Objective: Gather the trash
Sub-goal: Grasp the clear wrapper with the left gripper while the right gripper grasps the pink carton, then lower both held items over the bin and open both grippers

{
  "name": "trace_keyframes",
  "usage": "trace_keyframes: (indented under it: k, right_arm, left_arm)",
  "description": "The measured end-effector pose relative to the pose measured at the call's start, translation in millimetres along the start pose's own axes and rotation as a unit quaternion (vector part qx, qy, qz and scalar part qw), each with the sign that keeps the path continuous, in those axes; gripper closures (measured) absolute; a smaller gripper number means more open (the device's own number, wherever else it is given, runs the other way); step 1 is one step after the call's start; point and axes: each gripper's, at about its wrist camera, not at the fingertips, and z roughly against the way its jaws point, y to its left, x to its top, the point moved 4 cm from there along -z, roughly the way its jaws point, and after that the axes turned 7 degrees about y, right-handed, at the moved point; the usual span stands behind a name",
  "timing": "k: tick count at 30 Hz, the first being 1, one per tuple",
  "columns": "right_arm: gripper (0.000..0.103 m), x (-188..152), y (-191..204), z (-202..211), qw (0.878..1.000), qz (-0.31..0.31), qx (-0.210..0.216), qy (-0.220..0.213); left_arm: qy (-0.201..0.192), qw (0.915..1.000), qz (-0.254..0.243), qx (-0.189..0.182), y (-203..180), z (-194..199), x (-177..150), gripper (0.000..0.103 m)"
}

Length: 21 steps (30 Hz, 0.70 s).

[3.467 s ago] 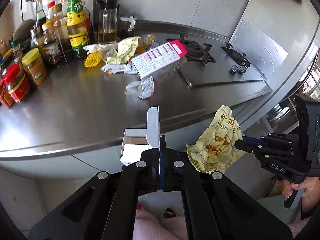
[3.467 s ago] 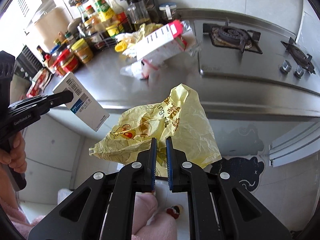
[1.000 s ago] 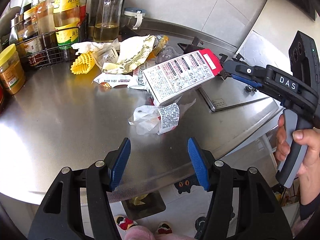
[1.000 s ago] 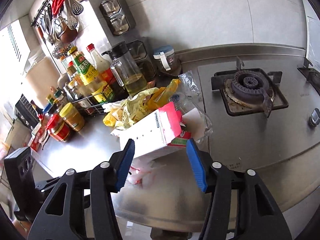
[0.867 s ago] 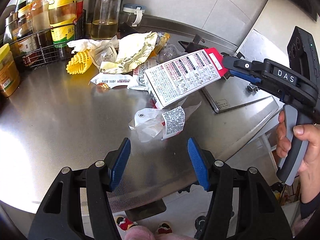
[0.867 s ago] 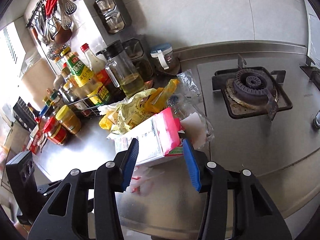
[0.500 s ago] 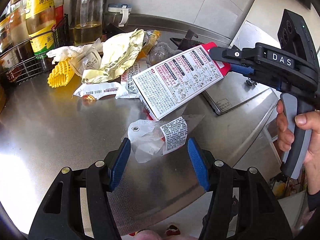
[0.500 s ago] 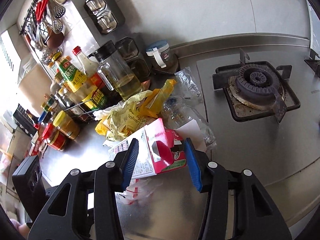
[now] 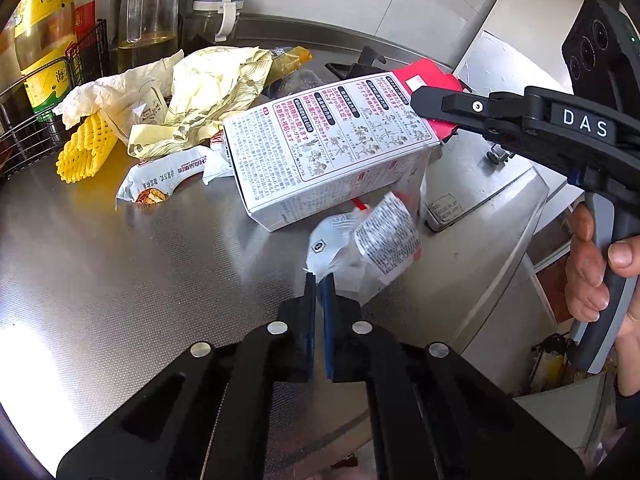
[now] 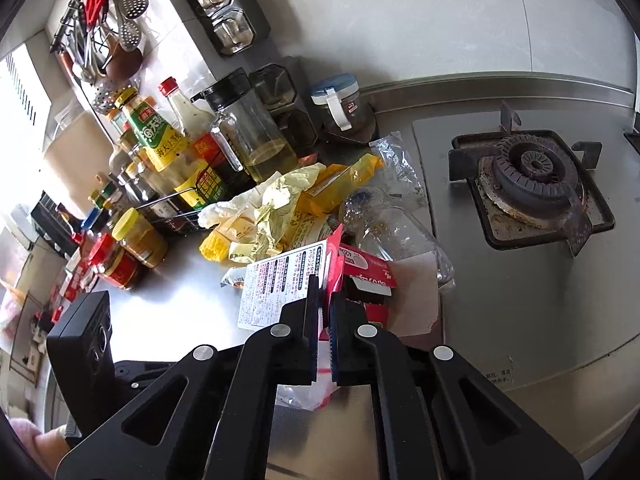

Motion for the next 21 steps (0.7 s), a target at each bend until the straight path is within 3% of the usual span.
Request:
trace_keyframes:
  k: [10, 21]
  right_arm:
    - [0.099, -5.1, -3.6, 11.0, 1.000, -0.008, -0.005, -0.018]
    - [0.101, 0.7, 10.7, 66.2, 0.998, 0.011, -0.003, -0.069]
  left_arm:
    - [-0.026, 0.9994, -0.020, 0.013, -12.3, 18.5, 0.9, 0.103]
    - [-0.045, 0.9984, -0.010, 0.031, -15.6, 62.8, -14.9, 0.103]
